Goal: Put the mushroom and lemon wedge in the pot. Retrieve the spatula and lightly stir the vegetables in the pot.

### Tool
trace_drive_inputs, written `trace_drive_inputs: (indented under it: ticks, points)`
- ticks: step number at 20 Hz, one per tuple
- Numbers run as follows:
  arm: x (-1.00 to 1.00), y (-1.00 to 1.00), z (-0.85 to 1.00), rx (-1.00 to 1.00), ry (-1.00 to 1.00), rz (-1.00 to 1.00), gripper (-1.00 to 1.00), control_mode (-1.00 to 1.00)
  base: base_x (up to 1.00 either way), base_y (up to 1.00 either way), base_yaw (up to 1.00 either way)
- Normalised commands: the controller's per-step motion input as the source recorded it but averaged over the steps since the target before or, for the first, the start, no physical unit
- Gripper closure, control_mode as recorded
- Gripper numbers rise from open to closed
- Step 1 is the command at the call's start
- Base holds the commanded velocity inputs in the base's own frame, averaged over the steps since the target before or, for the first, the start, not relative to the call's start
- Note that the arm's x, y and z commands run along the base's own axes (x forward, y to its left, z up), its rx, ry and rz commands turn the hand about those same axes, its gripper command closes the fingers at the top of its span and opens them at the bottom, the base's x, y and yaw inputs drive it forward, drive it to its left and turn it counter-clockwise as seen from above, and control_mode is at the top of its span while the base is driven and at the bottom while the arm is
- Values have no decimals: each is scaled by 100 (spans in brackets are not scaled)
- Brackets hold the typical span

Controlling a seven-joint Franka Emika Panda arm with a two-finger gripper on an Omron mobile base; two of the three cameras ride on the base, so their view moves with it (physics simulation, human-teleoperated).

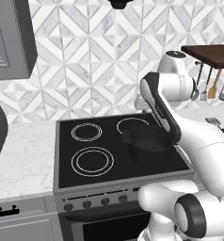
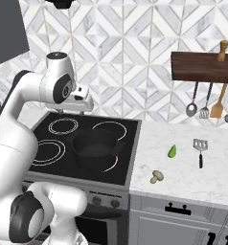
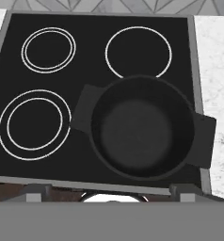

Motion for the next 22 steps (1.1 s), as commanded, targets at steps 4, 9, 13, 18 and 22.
trace_drive_inputs:
  ticks: [4,9,13,18,22]
  points:
    - [0,0,0,0,0,0,-100,100,0,-69,0]
    - [0,0,0,0,0,0,-100,100,16,-14,0]
    - [0,0,0,0,0,0,-100,100,36,-1,0]
    - [0,0,0,0,0,0,-100,100,51,-3,0]
    - [0,0,0,0,0,0,-100,100,42,-1,0]
